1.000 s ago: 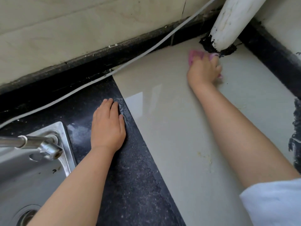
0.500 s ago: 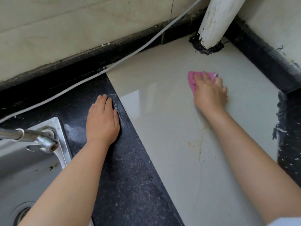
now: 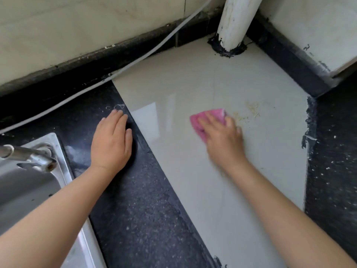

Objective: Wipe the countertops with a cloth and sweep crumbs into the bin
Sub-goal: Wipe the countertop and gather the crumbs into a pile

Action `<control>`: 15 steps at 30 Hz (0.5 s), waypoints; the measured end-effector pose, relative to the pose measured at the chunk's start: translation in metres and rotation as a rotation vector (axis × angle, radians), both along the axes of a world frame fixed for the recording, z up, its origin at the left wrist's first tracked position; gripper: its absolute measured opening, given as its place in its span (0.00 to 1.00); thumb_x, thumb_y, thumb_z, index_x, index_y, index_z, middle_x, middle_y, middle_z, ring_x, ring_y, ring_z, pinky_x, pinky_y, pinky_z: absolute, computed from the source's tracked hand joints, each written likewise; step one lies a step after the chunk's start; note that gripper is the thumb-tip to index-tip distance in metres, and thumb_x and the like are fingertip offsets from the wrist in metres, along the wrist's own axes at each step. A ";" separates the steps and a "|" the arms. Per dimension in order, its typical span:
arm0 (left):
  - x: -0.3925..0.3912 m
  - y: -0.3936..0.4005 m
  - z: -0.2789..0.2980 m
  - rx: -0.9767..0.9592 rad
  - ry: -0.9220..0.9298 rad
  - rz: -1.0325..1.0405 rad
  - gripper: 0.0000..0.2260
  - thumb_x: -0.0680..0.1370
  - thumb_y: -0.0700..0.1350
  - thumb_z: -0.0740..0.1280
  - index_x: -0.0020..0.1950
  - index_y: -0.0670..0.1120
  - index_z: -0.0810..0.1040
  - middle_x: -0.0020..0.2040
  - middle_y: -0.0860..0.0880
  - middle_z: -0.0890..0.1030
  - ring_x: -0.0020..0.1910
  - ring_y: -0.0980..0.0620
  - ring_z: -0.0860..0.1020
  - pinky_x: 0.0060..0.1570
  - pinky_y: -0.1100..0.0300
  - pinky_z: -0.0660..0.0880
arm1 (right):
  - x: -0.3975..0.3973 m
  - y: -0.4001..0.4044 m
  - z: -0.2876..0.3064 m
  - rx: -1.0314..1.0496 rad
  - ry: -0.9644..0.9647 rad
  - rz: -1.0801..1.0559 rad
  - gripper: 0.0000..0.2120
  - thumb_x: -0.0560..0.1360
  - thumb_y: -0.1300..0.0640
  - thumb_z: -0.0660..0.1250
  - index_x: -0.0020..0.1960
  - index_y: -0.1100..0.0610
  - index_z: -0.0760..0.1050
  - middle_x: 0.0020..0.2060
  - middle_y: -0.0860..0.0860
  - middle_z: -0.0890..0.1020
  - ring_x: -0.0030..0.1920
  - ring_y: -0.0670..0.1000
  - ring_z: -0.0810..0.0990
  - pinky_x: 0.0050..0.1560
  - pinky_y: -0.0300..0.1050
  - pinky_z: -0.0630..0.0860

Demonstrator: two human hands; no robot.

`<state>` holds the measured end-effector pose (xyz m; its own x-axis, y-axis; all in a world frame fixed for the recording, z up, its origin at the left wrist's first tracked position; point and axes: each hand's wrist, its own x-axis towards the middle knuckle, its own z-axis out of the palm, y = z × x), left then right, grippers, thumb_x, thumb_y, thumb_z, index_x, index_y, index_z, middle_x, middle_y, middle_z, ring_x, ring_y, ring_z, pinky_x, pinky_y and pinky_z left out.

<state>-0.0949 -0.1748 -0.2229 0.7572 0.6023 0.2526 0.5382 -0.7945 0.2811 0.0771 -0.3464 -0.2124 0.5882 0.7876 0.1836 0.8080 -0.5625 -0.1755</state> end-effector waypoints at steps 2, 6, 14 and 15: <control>0.002 -0.012 0.001 -0.014 -0.025 -0.037 0.20 0.76 0.43 0.53 0.57 0.29 0.74 0.58 0.32 0.76 0.59 0.32 0.72 0.60 0.42 0.63 | 0.036 -0.013 0.000 -0.041 0.097 -0.259 0.17 0.76 0.61 0.56 0.64 0.54 0.71 0.67 0.51 0.71 0.62 0.63 0.67 0.55 0.53 0.66; 0.013 -0.038 0.003 -0.015 -0.069 -0.085 0.19 0.75 0.41 0.54 0.55 0.28 0.74 0.56 0.31 0.76 0.57 0.31 0.74 0.58 0.40 0.65 | 0.070 -0.058 0.012 -0.015 0.144 -0.651 0.19 0.78 0.61 0.55 0.68 0.52 0.65 0.70 0.49 0.65 0.63 0.60 0.63 0.58 0.50 0.61; 0.023 -0.056 -0.005 0.014 0.037 -0.173 0.20 0.75 0.43 0.54 0.57 0.29 0.74 0.57 0.31 0.76 0.59 0.30 0.72 0.59 0.41 0.60 | -0.033 -0.013 0.006 0.122 0.025 -0.114 0.18 0.63 0.62 0.67 0.52 0.53 0.80 0.53 0.51 0.82 0.47 0.62 0.79 0.39 0.50 0.74; 0.022 -0.056 -0.004 0.007 0.033 -0.177 0.20 0.75 0.43 0.53 0.56 0.29 0.74 0.57 0.31 0.76 0.59 0.30 0.72 0.59 0.41 0.62 | -0.040 -0.012 0.002 0.078 0.035 -0.035 0.19 0.62 0.61 0.69 0.51 0.51 0.80 0.52 0.50 0.82 0.47 0.61 0.80 0.37 0.47 0.74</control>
